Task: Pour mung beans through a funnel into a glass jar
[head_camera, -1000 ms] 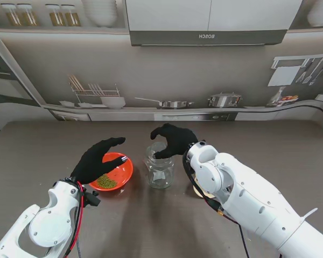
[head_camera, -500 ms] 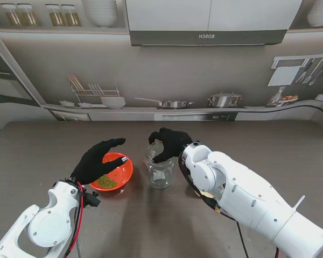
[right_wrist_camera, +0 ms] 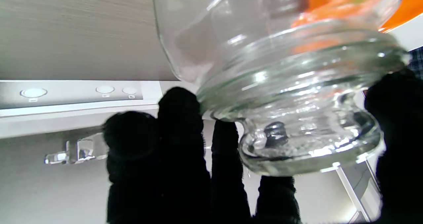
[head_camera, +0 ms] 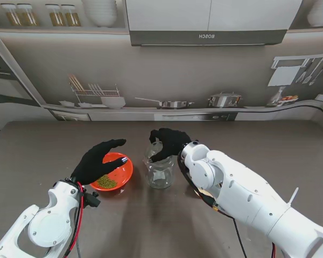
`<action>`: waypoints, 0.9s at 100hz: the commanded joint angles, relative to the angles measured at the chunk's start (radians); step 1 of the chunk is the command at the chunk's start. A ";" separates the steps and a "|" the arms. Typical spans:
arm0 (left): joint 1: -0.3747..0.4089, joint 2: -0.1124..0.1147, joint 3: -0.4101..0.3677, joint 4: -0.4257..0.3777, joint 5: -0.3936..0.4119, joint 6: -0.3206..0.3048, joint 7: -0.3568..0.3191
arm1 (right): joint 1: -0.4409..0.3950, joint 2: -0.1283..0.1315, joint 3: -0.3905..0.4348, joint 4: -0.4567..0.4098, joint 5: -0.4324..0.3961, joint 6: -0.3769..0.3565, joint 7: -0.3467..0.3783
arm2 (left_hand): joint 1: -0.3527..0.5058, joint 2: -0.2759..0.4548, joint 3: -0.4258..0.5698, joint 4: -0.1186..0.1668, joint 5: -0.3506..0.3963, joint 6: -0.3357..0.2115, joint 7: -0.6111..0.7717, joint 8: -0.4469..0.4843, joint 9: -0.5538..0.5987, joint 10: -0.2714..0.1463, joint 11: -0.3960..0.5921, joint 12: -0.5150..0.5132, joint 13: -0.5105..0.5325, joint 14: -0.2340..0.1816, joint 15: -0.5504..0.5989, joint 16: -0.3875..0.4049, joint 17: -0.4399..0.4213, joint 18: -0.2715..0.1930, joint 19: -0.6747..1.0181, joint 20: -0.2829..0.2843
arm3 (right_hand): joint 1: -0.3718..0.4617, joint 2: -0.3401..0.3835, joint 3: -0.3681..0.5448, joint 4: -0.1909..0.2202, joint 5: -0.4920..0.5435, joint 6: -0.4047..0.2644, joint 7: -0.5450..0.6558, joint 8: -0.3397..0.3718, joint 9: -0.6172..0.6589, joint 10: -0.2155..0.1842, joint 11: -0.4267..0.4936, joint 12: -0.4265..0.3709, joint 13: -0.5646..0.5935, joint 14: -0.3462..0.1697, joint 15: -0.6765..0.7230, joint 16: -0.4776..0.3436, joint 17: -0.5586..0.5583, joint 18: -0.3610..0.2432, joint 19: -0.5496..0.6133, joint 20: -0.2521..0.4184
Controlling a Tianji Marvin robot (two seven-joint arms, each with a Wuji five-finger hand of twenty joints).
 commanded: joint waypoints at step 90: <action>0.005 0.000 -0.004 -0.012 -0.011 0.012 -0.034 | -0.072 -0.025 0.075 -0.041 0.086 -0.025 -0.034 | 0.001 0.046 -0.038 0.012 0.012 0.003 -0.003 -0.003 0.012 0.002 -0.003 0.009 0.003 0.000 -0.008 -0.006 -0.002 -0.004 0.000 0.014 | 0.421 0.028 0.505 -0.184 0.100 0.251 0.388 -0.225 0.251 -0.007 0.272 0.165 0.305 -0.337 0.227 0.155 0.221 -0.190 0.115 0.004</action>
